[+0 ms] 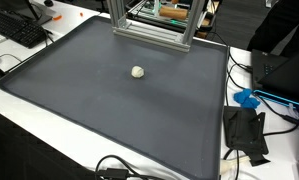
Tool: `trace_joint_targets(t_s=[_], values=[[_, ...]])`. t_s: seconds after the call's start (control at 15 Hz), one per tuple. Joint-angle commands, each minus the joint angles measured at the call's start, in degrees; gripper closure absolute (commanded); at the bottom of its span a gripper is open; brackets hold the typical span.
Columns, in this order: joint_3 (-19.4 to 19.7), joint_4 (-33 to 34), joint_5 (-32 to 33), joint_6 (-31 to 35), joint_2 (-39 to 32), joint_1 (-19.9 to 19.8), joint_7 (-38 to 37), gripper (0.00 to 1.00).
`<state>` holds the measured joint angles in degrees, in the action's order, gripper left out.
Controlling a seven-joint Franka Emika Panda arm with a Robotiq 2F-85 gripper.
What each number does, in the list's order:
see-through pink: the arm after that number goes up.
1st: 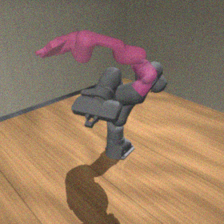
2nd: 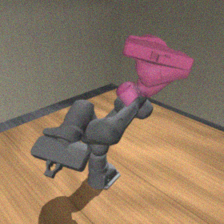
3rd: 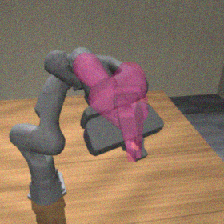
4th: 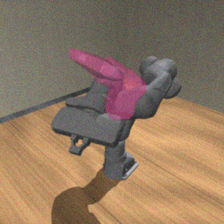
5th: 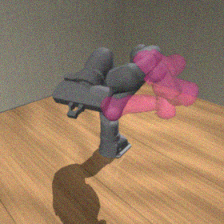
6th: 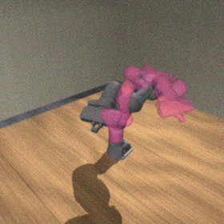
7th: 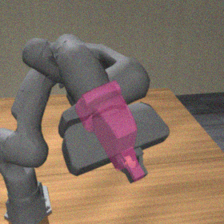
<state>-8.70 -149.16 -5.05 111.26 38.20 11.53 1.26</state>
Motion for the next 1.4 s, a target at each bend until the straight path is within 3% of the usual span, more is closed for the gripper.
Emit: trace_joint_targets(t_s=[0.0,0.6,0.73,0.87,0.93,1.27,1.33], values=[[-0.32,-1.78,0.89,0.04,-0.1,-0.24,-0.27,0.0],[-0.67,-1.33,0.18,-0.7,0.4,-0.38,-2.72,0.05],[-0.71,-1.32,0.28,-0.85,0.53,-0.43,-3.11,0.12],[-0.83,-1.2,0.12,-0.96,0.68,-0.43,-3.53,0.23],[-0.78,-1.14,0.19,-1.07,0.7,-0.45,-3.45,0.37],[-1.5,-0.69,-0.75,-1.21,0.7,0.16,-4.1,0.74],[-1.49,-0.66,-0.54,-1.29,0.73,0.06,-4.07,0.76]])
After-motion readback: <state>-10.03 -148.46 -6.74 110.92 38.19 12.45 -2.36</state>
